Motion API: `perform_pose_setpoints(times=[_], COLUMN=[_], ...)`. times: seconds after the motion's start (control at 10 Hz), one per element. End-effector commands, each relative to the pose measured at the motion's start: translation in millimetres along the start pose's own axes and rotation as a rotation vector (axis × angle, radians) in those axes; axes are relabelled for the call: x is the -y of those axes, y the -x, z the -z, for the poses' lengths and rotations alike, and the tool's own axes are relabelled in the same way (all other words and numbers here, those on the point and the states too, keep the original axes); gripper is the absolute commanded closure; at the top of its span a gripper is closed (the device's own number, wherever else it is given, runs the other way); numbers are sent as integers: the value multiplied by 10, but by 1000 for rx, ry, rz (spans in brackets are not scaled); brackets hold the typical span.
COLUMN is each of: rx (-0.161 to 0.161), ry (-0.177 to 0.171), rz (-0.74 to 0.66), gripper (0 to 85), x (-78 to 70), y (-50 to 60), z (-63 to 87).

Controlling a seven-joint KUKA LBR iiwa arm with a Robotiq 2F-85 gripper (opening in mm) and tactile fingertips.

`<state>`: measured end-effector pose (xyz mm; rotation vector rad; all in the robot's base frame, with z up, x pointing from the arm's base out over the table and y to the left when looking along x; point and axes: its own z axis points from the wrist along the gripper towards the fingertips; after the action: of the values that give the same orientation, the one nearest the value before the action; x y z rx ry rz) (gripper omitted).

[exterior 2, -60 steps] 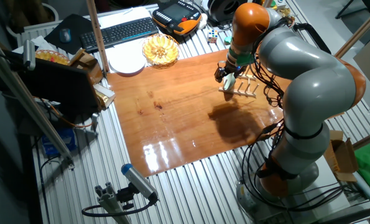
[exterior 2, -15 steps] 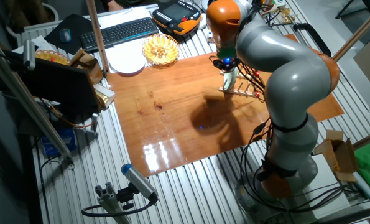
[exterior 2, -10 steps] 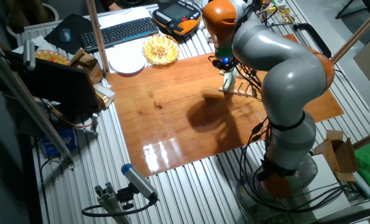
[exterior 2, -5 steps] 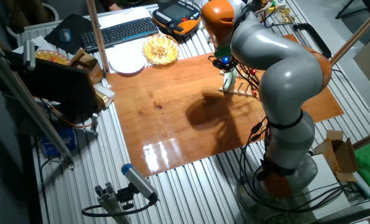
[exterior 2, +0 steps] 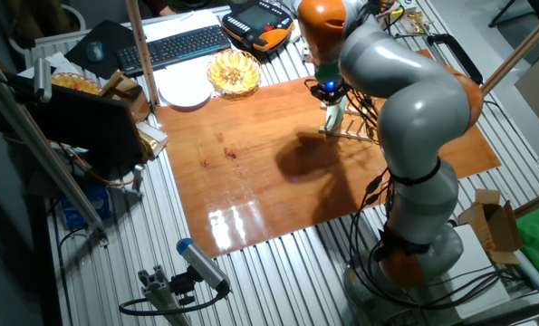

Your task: Take the dish off the dish rack

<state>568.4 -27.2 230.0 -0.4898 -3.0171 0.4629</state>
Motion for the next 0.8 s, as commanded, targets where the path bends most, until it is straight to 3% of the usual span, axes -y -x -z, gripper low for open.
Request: perform_pose_setpoints(times=[0.0,0.2,0.7], rx=[2,35,48], ry=[-7,-87,-120], rz=[-1,-11,-51], gripper=[843,843,843], x=[-2,-2,10], y=[-2,-2,3], z=[-2,-2,-1])
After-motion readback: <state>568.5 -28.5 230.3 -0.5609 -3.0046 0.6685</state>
